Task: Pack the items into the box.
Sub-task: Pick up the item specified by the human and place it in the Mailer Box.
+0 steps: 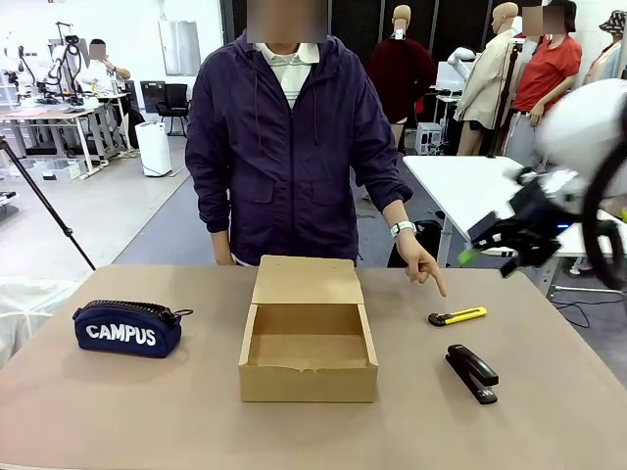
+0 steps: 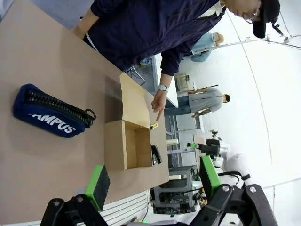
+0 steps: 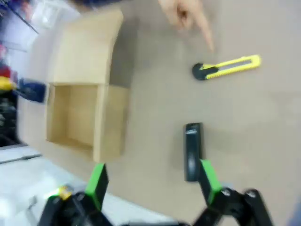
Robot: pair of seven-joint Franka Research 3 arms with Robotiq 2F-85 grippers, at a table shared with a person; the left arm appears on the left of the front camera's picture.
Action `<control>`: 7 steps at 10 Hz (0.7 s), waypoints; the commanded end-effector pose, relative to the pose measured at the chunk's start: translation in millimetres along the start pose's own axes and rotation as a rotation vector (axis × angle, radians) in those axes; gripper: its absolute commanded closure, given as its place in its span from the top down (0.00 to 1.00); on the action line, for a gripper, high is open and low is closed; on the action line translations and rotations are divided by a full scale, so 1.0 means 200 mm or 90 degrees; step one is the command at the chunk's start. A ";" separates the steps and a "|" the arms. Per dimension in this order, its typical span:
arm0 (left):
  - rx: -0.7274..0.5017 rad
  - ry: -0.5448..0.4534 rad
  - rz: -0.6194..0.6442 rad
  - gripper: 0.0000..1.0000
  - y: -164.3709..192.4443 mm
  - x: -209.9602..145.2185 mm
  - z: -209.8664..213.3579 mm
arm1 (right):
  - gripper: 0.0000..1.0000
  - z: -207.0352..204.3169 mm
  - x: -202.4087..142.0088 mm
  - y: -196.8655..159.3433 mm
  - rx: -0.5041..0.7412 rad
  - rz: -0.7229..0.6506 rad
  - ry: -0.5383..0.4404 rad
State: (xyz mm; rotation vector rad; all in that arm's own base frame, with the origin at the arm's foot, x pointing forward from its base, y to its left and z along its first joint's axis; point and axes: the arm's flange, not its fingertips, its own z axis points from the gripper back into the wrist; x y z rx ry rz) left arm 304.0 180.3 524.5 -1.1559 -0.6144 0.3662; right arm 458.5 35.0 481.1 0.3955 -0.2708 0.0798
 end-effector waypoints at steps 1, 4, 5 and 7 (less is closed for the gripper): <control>-0.013 -0.004 0.000 1.00 -0.01 0.01 0.01 | 1.00 -0.10 0.14 -0.04 -0.203 0.116 0.107; -0.013 -0.004 0.000 1.00 -0.01 0.01 0.01 | 1.00 -0.21 0.12 0.00 -0.152 0.091 0.089; -0.013 -0.004 0.000 1.00 -0.01 0.01 0.01 | 1.00 -0.21 0.12 0.00 -0.152 0.091 0.089; -0.013 -0.004 0.000 1.00 -0.01 0.01 0.01 | 1.00 -0.19 0.13 -0.05 -0.193 0.108 0.091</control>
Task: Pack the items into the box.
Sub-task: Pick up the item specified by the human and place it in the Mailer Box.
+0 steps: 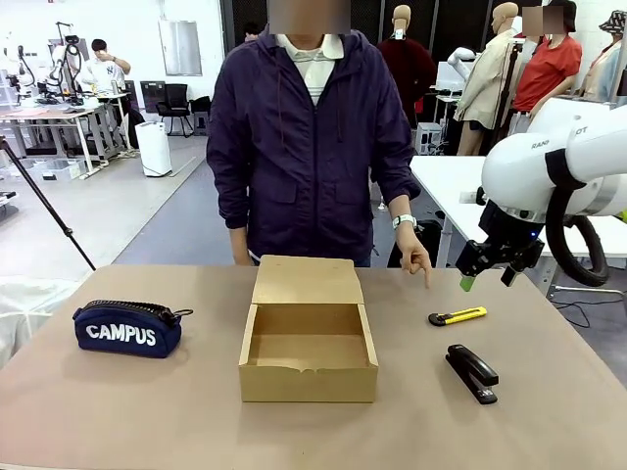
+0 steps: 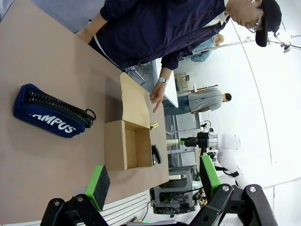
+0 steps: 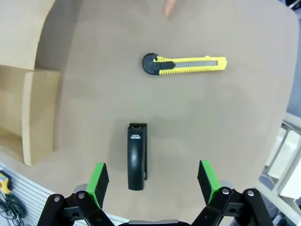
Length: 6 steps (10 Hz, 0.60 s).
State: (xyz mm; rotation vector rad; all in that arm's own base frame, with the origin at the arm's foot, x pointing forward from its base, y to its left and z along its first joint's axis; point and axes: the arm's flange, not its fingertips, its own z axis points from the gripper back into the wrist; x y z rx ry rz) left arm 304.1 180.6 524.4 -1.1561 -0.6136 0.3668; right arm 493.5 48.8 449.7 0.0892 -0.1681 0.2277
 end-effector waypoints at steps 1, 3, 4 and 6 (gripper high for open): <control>-0.014 -0.004 -0.001 1.00 -0.01 0.01 0.01 | 1.00 -0.07 0.08 -0.05 -0.018 0.015 0.018; -0.014 -0.004 -0.001 1.00 -0.01 0.01 0.01 | 1.00 -0.32 0.29 -0.11 -0.047 0.022 0.036; -0.014 -0.004 -0.001 1.00 -0.01 0.01 0.01 | 1.00 -0.44 0.36 -0.15 -0.041 0.023 0.035; -0.014 -0.004 -0.001 1.00 -0.01 0.01 0.01 | 1.00 -0.57 0.43 -0.20 -0.044 0.028 0.030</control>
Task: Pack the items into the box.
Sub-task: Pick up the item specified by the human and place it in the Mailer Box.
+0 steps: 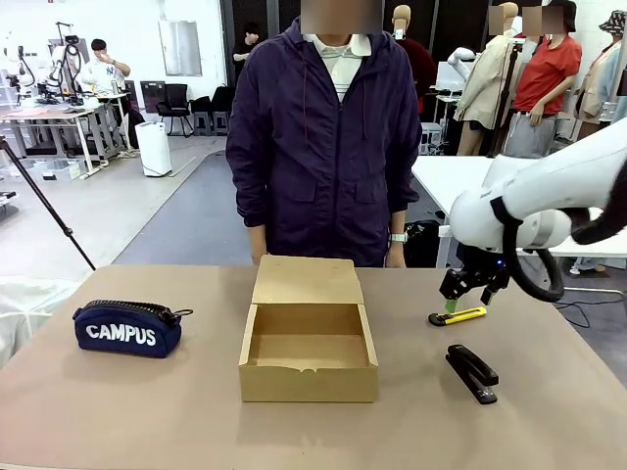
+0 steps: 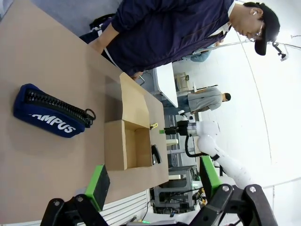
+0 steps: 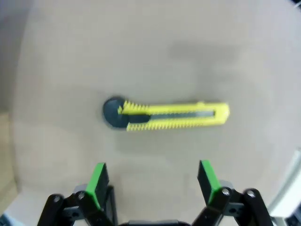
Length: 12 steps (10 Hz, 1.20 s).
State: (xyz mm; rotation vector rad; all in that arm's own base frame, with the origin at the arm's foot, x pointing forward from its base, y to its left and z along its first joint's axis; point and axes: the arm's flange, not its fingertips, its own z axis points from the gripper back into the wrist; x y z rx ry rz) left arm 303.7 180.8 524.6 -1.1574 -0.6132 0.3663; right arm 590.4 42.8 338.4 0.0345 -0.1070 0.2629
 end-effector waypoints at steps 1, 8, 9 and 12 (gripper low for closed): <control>-0.013 -0.004 -0.001 1.00 -0.01 0.01 0.00 | 1.00 0.09 0.04 -0.03 -0.009 -0.014 -0.005; -0.013 -0.004 -0.001 1.00 -0.01 0.01 0.00 | 1.00 0.00 0.19 -0.17 0.090 0.480 0.009; -0.013 -0.004 -0.001 1.00 -0.01 0.01 0.00 | 1.00 0.02 0.20 -0.17 0.058 0.595 0.012; -0.013 -0.004 -0.001 1.00 -0.01 0.01 0.00 | 1.00 0.08 0.16 -0.13 0.089 0.932 -0.006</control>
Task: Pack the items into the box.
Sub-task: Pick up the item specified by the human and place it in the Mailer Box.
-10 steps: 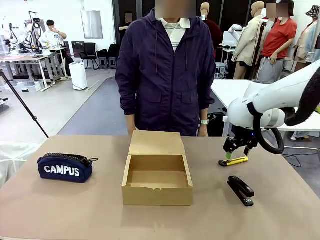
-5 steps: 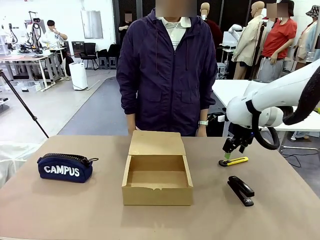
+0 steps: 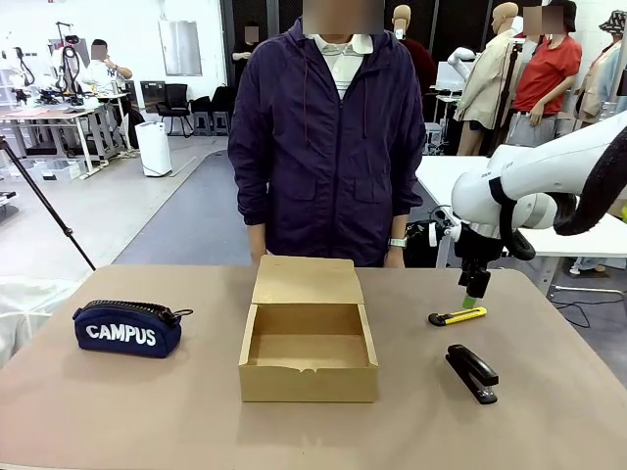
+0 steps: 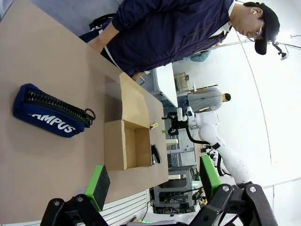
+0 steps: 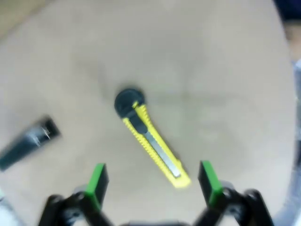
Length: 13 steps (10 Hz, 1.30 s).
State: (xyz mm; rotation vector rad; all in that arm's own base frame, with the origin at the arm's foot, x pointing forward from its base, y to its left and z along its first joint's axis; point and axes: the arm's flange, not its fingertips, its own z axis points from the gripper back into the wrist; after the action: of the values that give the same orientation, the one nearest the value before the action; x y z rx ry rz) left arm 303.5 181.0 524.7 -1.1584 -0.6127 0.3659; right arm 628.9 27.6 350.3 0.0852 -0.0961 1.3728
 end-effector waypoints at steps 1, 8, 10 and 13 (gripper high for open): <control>-0.012 -0.005 -0.001 1.00 -0.01 0.01 0.00 | 1.00 0.05 0.01 0.03 0.008 0.257 0.010; -0.012 -0.005 -0.001 1.00 -0.01 0.01 0.00 | 1.00 -0.06 0.06 -0.02 -0.036 0.253 0.037; -0.012 -0.005 -0.001 1.00 -0.01 0.01 0.00 | 1.00 -0.12 0.06 -0.06 -0.019 0.295 0.056; -0.012 -0.005 -0.001 1.00 -0.01 0.01 0.00 | 1.00 -0.21 0.06 -0.18 -0.020 0.316 0.099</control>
State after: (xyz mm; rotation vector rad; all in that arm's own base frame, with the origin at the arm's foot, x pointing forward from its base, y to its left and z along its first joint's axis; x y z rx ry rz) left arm 303.5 181.0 524.8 -1.1586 -0.6126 0.3657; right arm 650.5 38.4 308.2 -0.0368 -0.0227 1.8428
